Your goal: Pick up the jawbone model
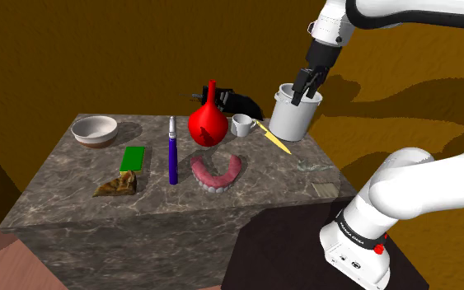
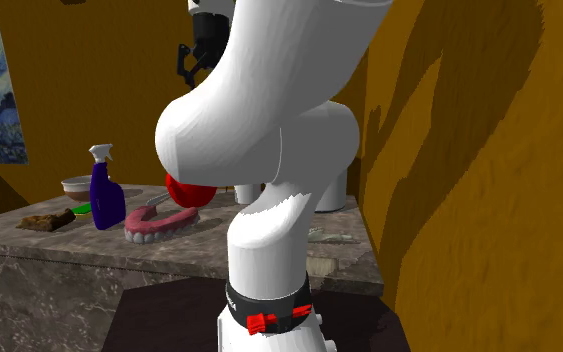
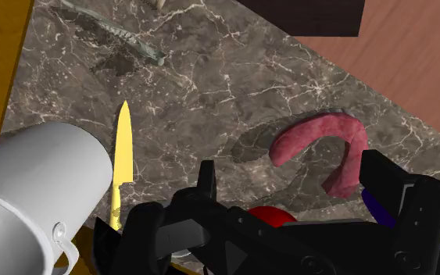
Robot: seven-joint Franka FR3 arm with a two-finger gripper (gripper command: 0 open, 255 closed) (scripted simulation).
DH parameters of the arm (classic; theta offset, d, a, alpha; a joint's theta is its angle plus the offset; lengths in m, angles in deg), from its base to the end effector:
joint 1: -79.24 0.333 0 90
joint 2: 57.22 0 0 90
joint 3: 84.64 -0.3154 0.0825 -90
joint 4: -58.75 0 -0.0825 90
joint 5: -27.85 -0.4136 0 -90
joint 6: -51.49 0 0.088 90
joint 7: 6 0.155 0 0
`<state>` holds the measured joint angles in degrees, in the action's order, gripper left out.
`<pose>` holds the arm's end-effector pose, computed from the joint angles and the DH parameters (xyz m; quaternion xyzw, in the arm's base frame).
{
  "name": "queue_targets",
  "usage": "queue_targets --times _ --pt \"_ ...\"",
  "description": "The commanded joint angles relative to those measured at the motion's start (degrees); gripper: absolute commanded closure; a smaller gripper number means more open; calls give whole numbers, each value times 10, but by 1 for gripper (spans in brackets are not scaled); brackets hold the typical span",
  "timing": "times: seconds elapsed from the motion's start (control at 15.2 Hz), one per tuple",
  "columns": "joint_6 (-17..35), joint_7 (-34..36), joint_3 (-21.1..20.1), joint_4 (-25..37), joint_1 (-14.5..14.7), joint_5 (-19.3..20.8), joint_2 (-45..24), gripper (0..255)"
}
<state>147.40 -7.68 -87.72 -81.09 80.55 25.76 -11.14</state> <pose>0.3407 0.0329 0.5143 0.9989 0.0435 0.0184 0.0009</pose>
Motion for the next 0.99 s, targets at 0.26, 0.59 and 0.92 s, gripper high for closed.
queue_targets --times 0.26,0.59,0.92 --pt "32 -84 33 -77 11 30 29 0" --pt "77 -191 82 -163 13 81 52 0" --pt "135 -300 140 -233 2 147 50 0"
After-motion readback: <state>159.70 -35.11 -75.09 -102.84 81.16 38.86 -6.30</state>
